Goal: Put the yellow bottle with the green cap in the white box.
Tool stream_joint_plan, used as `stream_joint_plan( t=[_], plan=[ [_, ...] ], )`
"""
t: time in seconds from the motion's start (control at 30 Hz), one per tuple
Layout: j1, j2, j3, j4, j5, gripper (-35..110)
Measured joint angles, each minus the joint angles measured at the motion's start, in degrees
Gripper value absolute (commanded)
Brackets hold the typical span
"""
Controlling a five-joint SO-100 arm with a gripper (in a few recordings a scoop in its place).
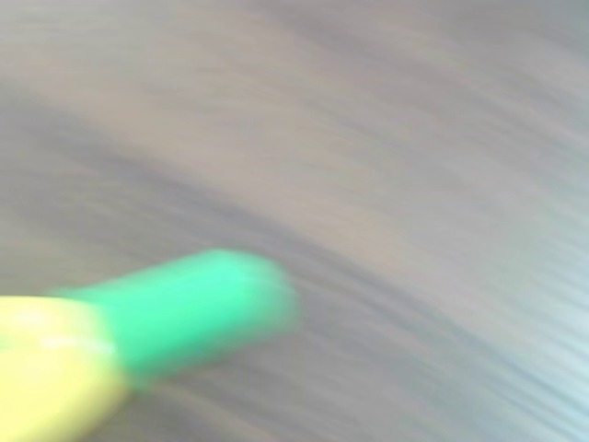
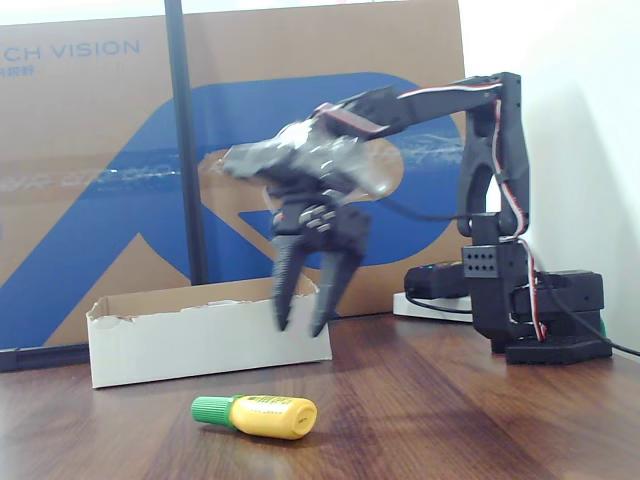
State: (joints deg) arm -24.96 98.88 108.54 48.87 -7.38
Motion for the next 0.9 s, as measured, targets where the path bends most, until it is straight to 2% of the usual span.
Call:
stream_joint_plan(
  t=[0.53, 0.9],
  plan=[
    [-5.0, -12.2, -10.4, 1.1, -4.4, 18],
    [-2.5, -17.3, -15.8, 1.1, -4.7, 23]
  ],
)
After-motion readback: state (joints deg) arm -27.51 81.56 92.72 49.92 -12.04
